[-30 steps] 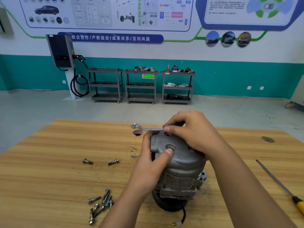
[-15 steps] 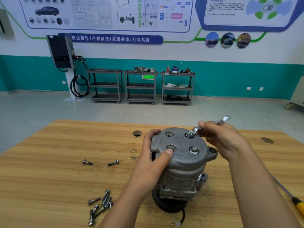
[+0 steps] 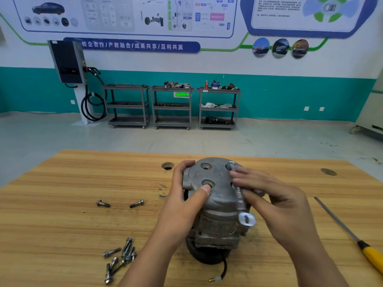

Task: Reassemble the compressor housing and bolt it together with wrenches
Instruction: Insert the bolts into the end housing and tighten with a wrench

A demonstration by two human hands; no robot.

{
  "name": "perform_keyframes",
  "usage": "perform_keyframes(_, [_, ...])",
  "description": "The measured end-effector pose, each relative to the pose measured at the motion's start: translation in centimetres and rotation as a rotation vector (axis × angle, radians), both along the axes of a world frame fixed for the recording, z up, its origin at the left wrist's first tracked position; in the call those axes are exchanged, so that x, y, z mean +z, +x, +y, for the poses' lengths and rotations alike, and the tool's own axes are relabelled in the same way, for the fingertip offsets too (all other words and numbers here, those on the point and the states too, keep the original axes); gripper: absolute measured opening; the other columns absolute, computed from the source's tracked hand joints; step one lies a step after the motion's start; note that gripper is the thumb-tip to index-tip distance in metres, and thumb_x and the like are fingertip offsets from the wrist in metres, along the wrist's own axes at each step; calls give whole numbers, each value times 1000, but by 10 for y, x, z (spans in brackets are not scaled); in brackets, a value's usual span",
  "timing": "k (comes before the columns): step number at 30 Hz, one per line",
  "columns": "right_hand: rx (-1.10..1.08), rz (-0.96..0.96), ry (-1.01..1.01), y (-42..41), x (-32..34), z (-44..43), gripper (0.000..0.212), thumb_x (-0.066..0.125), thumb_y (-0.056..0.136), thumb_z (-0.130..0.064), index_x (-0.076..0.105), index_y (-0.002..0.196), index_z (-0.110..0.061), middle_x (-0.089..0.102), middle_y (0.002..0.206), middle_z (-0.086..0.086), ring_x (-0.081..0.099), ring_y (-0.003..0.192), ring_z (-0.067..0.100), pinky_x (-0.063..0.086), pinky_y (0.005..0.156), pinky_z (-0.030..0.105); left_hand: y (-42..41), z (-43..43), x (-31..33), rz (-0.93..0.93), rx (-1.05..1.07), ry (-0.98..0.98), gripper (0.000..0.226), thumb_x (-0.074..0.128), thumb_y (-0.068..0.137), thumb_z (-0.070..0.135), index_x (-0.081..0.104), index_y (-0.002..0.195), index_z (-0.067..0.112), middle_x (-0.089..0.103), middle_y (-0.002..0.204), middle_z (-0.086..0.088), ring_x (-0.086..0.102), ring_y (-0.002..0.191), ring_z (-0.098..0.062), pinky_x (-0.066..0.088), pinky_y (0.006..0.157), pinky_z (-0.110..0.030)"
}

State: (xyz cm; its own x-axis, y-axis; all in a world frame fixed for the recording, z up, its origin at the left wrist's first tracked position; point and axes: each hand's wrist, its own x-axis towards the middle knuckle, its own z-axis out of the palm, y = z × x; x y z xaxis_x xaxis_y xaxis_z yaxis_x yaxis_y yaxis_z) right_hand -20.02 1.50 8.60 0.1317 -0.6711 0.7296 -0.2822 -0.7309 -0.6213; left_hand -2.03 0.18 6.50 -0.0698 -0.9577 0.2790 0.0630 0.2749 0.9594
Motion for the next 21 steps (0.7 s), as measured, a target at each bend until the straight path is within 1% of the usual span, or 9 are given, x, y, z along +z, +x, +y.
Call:
perform_keyframes(3, [-58,247,-30,16,26,-12,20,72,75,-11,75,92,-20,72,91,-15,63,97,5,48,87,22,0,-1,1,2,-2,-14,44,67,76,40,45,113,52,66,101,21,67,91,-6,53,69,-22])
perform_keyframes(5, [-95,382,4,27,41,-23,14,74,76,-10,77,88,-18,68,79,-16,58,87,6,43,80,17,0,-2,1,2,-5,-23,46,68,77,37,45,116,46,66,102,22,67,92,-4,52,71,-20])
perform_keyframes(8, [-164,491,79,44,54,-41,8,70,81,-17,75,86,-20,66,79,-13,53,82,4,38,74,12,0,-2,1,-11,-5,-16,43,59,73,38,46,110,55,65,101,24,66,92,-2,53,71,-21])
perform_keyframes(11, [-260,467,225,53,59,-62,10,66,86,-21,74,91,-19,70,89,-4,58,82,9,46,75,24,0,-1,1,-23,-7,-11,41,59,72,40,45,107,57,63,98,28,67,85,-2,52,66,-21])
perform_keyframes(14, [-423,491,339,46,63,-79,15,64,88,-25,73,97,-18,69,93,2,60,89,19,50,81,35,2,-1,1,-27,-10,-9,40,58,73,38,45,104,58,62,94,31,66,82,-2,53,66,-21])
perform_keyframes(15, [-452,468,375,42,63,-83,14,65,87,-25,73,95,-17,69,90,3,60,88,21,50,80,37,2,-1,1,-30,-10,-9,39,58,72,38,44,103,59,62,93,32,66,82,-1,53,66,-21])
perform_keyframes(17, [-438,325,485,31,61,-87,12,66,85,-22,71,84,-11,68,82,7,60,80,21,46,67,32,2,-2,1,-27,-11,-8,40,58,72,38,44,103,59,61,93,33,65,82,1,53,66,-20])
perform_keyframes(19, [-345,67,640,16,53,-87,12,67,83,-19,65,74,-12,67,76,6,60,73,18,40,59,28,2,-2,0,-22,-13,-2,42,58,72,38,44,105,60,61,93,33,65,84,1,52,67,-20])
perform_keyframes(21, [-211,-239,798,1,43,-84,8,66,82,-16,61,77,-13,66,72,1,61,68,16,38,61,29,2,-2,0,-24,-14,0,44,58,72,38,43,108,59,60,93,34,65,85,2,52,68,-19])
